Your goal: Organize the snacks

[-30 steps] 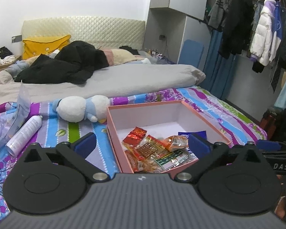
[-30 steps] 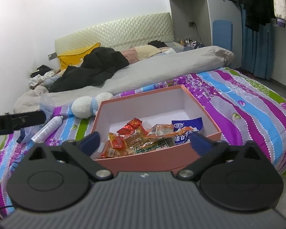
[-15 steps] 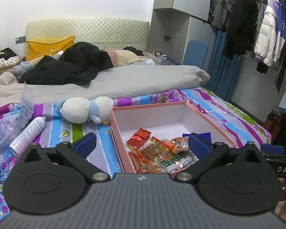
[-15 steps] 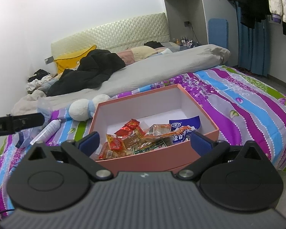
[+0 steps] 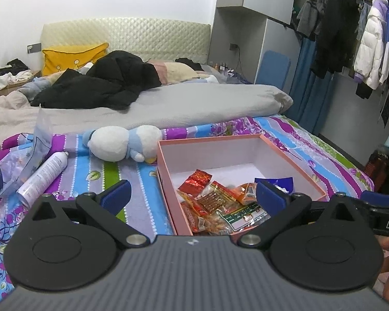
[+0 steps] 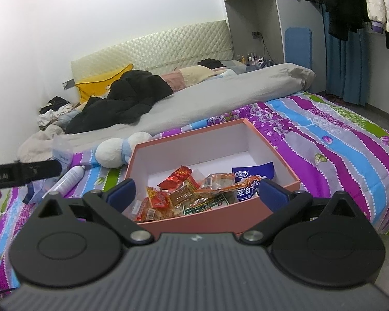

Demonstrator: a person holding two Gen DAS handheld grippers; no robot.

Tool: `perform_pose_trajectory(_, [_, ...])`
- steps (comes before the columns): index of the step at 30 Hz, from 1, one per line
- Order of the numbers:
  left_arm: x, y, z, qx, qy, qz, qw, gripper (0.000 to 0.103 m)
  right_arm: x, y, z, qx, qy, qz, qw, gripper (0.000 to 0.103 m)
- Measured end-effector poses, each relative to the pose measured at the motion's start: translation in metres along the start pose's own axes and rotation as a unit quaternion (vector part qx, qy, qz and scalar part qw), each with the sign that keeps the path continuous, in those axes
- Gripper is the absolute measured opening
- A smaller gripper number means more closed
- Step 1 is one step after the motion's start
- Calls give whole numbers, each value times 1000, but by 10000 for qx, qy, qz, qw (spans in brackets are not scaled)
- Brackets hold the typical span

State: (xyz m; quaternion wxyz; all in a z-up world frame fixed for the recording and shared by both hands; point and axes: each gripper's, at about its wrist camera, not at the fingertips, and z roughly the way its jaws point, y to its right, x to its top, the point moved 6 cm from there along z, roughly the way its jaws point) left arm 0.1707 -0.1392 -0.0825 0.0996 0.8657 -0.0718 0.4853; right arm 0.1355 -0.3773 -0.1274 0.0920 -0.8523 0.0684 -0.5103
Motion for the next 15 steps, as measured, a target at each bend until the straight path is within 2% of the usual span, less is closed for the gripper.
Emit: perform_pose_trajectory(15, [-5,-4,0,4,-64,-57,10000,103,-1,-1,3,-8,-37,17,10000,103])
